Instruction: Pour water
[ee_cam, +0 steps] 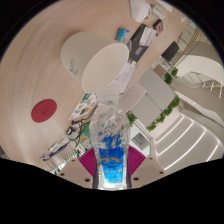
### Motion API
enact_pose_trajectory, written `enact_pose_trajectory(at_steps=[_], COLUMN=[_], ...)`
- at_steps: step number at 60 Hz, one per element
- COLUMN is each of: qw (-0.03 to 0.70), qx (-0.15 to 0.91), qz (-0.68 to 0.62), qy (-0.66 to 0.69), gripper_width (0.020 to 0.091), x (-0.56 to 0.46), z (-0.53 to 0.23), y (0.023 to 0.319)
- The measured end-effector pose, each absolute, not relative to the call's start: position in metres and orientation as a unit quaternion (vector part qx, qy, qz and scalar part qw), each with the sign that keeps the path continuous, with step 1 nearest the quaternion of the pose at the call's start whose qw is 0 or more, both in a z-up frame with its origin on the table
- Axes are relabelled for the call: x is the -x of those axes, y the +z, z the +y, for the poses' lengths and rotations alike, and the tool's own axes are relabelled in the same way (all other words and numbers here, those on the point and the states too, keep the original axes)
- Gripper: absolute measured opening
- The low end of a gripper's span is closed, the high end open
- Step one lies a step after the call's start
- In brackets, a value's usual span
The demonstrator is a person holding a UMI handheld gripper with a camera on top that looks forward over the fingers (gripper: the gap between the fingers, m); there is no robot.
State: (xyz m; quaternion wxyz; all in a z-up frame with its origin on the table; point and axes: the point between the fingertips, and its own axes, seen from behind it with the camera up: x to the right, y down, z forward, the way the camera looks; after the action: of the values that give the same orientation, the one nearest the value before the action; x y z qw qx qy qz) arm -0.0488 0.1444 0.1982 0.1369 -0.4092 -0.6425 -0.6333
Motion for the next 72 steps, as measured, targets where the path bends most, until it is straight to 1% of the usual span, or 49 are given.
enact_pose_trajectory(at_steps=[5, 6, 8, 14, 18, 19, 20, 22, 26, 27, 28, 29, 30, 32, 35, 36, 37, 40, 41, 42, 43, 44, 45, 47, 48, 49, 61, 62, 66, 67, 68, 69, 72], qw=[0.128, 0.128, 0.130, 0.180, 0.268, 0.304, 0.318, 0.373, 0.475, 0.522, 0.539, 0.561, 0.581, 0.614, 0.649, 0.639, 0.636, 0.628, 0.635, 0.622, 0.617, 0.615, 0.606, 0.596, 0.599, 0.595, 0.590, 0.587, 0.607, 0.613, 0.613, 0.614, 0.616], qx=[0.401, 0.405, 0.415, 0.442, 0.500, 0.506, 0.530, 0.585, 0.682, 0.683, 0.703, 0.715, 0.724, 0.736, 0.737, 0.750, 0.757, 0.771, 0.767, 0.779, 0.784, 0.787, 0.794, 0.803, 0.800, 0.803, 0.806, 0.808, 0.794, 0.789, 0.789, 0.788, 0.787], qz=[-0.648, -0.648, -0.648, -0.630, -0.587, -0.552, -0.554, -0.506, -0.376, -0.318, -0.292, -0.259, -0.224, -0.149, -0.062, -0.062, -0.051, -0.021, -0.004, -0.012, -0.009, -0.002, 0.001, 0.011, 0.017, 0.016, 0.019, 0.017, -0.002, -0.005, -0.005, -0.003, -0.001], qy=[-0.634, -0.632, -0.625, -0.613, -0.577, -0.589, -0.557, -0.514, -0.410, -0.401, -0.360, -0.327, -0.297, -0.243, -0.178, -0.160, -0.145, -0.102, -0.086, -0.077, -0.066, -0.052, -0.046, -0.030, -0.020, -0.019, 0.042, 0.044, 0.039, 0.040, 0.043, 0.042, 0.045], gripper_width=[0.0370, 0.0370, 0.0370, 0.0369, 0.0371, 0.0370, 0.0369, 0.0370, 0.0372, 0.0374, 0.0372, 0.0338, 0.0375, 0.0374, 0.0374, 0.0373, 0.0372, 0.0372, 0.0372, 0.0372, 0.0371, 0.0371, 0.0371, 0.0373, 0.0373, 0.0372, 0.0372, 0.0375, 0.0381, 0.0381, 0.0383, 0.0382, 0.0400], x=[0.054, 0.058, 0.056, 0.064, 0.076, 0.081, 0.080, 0.078, 0.071, 0.077, 0.071, 0.066, 0.061, 0.048, 0.035, 0.028, 0.023, 0.010, 0.012, 0.008, 0.006, 0.006, 0.002, 0.000, -0.001, -0.003, 0.001, 0.001, 0.003, 0.003, 0.001, 0.003, 0.004], z=[0.147, 0.137, 0.147, 0.154, 0.162, 0.145, 0.162, 0.165, 0.162, 0.136, 0.146, 0.147, 0.146, 0.136, 0.126, 0.137, 0.140, 0.139, 0.138, 0.139, 0.140, 0.141, 0.141, 0.140, 0.140, 0.138, 0.133, 0.131, 0.130, 0.130, 0.128, 0.131, 0.132], y=[0.197, 0.201, 0.198, 0.210, 0.225, 0.226, 0.235, 0.243, 0.259, 0.258, 0.256, 0.258, 0.260, 0.262, 0.254, 0.240, 0.233, 0.200, 0.172, 0.181, 0.174, 0.159, 0.156, 0.128, 0.105, 0.110, 0.069, 0.063, 0.062, 0.065, 0.075, 0.066, 0.065])
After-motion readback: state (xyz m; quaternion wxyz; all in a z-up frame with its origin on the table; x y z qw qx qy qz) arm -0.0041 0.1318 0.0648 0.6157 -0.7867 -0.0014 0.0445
